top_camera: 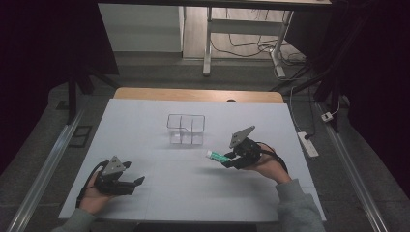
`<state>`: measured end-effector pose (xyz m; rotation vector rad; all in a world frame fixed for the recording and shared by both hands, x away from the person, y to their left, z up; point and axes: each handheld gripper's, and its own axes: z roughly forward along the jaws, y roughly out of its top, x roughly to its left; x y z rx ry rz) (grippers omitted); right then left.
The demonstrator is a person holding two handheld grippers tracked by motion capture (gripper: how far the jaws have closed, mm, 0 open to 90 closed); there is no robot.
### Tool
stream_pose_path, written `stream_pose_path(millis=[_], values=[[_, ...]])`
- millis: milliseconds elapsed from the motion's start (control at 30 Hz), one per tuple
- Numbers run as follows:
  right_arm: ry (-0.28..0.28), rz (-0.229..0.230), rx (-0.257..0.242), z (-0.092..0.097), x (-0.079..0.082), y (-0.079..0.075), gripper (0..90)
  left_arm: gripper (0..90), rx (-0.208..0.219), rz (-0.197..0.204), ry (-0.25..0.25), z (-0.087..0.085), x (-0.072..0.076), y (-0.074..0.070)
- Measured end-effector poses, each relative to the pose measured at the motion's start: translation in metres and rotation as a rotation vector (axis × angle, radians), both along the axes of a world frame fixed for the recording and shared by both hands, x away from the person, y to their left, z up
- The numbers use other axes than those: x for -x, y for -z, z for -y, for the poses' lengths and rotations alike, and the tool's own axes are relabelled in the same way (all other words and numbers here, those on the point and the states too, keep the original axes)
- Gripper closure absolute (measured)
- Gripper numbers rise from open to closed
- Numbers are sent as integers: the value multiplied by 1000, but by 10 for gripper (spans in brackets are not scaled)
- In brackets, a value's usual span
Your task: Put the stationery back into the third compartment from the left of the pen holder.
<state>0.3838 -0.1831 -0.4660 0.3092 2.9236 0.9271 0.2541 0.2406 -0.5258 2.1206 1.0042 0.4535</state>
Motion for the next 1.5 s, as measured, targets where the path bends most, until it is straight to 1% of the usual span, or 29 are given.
stream_pose_path(millis=[100,233,367,467,500,567,633,833,867,933,1067,1233,1333,1400,1500], values=[[6,1,-7,-2,3,-1,650,219,-3,6,1,1,1,-1],[24,-13,-32,-3,5,-3,650,219,-1,15,1,3,1,-2],[51,-25,-48,-6,5,-3,649,221,-19,32,3,5,1,-4],[71,-35,-40,-8,6,-2,649,221,-25,39,10,7,0,-6],[76,-34,-40,-10,7,-2,650,220,-26,40,14,8,0,-6],[82,-46,-48,-12,6,-1,649,220,-31,44,22,10,-1,-8],[95,-53,-45,-15,6,0,650,218,-36,50,32,12,-1,-10],[94,-69,-34,-21,7,2,650,220,-50,76,58,21,-5,-16],[87,-63,-36,-22,7,3,650,221,-52,81,63,23,-6,-17],[96,-69,-32,-24,7,3,650,227,-59,89,72,26,-8,-19],[97,-69,-36,-26,5,4,650,229,-66,99,100,34,-13,-21],[112,-79,-28,-31,6,7,650,229,-96,117,144,48,-17,-25],[127,-79,-28,-34,6,8,649,229,-113,134,179,58,-21,-29],[142,-81,-29,-36,7,8,649,226,-131,145,205,67,-23,-31],[138,-91,-37,-39,8,7,649,220,-157,155,236,79,-27,-34]])
